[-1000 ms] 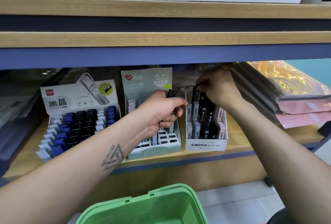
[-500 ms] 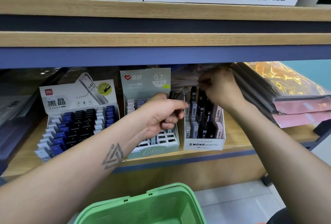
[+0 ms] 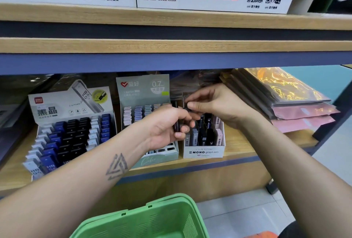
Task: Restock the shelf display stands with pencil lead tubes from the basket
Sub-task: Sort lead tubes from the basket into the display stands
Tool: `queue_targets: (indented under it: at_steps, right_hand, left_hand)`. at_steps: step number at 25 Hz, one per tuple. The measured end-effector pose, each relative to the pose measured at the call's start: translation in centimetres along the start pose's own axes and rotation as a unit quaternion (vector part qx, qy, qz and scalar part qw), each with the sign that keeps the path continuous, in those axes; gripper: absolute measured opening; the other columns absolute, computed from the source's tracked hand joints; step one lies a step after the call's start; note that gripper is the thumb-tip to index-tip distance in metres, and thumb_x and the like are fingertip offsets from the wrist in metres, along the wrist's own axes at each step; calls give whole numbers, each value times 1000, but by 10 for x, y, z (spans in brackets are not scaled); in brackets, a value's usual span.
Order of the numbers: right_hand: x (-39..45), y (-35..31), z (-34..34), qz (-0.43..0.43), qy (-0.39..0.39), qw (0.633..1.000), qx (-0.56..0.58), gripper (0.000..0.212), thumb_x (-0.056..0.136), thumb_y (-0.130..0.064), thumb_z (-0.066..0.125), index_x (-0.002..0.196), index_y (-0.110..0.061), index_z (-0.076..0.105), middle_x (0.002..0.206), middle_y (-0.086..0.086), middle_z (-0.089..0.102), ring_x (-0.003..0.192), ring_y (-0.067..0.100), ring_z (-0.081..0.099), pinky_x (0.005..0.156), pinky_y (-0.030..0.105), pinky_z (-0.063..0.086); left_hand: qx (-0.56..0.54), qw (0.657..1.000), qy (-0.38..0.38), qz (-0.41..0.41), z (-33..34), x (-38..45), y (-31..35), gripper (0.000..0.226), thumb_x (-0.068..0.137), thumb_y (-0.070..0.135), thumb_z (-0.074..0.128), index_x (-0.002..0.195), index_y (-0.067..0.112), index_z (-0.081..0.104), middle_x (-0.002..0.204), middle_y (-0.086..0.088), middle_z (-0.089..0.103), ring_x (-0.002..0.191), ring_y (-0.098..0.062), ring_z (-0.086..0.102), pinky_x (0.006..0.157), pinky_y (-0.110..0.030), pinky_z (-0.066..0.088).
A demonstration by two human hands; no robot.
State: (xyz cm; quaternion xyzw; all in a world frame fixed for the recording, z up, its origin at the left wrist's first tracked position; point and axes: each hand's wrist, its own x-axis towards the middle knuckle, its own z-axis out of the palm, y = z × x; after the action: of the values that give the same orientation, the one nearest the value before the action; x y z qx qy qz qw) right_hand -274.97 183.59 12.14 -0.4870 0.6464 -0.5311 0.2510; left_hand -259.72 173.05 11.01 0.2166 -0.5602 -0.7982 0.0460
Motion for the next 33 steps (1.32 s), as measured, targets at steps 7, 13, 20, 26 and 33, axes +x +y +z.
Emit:
queue_targets:
  at_steps: [7, 13, 20, 26, 33]
  right_hand:
    - [-2, 4, -13, 30, 44, 998, 36, 15, 84, -5, 78, 97, -3, 74, 76, 12, 74, 69, 21, 72, 63, 23, 58]
    - [-7, 5, -17, 33, 27, 994, 104, 20, 81, -3, 76, 101, -4, 76, 86, 17, 75, 81, 24, 74, 70, 24, 60]
    - [-10, 4, -28, 28, 30, 996, 85, 30, 70, -13, 81, 99, -5, 76, 82, 14, 73, 73, 20, 71, 65, 23, 58]
    - [-10, 2, -28, 21, 12, 995, 95, 27, 72, -8, 80, 98, -1, 76, 81, 16, 73, 75, 22, 73, 67, 24, 60]
    - [-8, -4, -9, -30, 31, 999, 6, 20, 80, 0, 80, 99, 1, 73, 82, 15, 76, 73, 22, 75, 67, 24, 59]
  left_hand:
    - [-11, 1000, -6, -20, -10, -4, 3, 26, 101, 7, 49, 118, -5, 64, 84, -15, 70, 55, -13, 52, 40, -17, 37]
    - [-16, 1000, 15, 0, -12, -3, 2, 17, 101, 4, 52, 113, -5, 61, 78, -16, 67, 40, -6, 35, 33, -15, 21]
    - [-57, 997, -40, -36, -5, -5, 5, 16, 95, 14, 45, 104, 4, 54, 82, -13, 58, 60, -14, 43, 50, -23, 33]
    - [-142, 985, -83, -52, -9, -4, 3, 34, 106, 8, 35, 124, -13, 54, 108, -31, 69, 94, -36, 72, 81, -36, 62]
    - [-84, 992, -96, -7, -7, -5, 3, 34, 107, 10, 39, 130, -7, 57, 93, -18, 68, 80, -24, 67, 65, -32, 59]
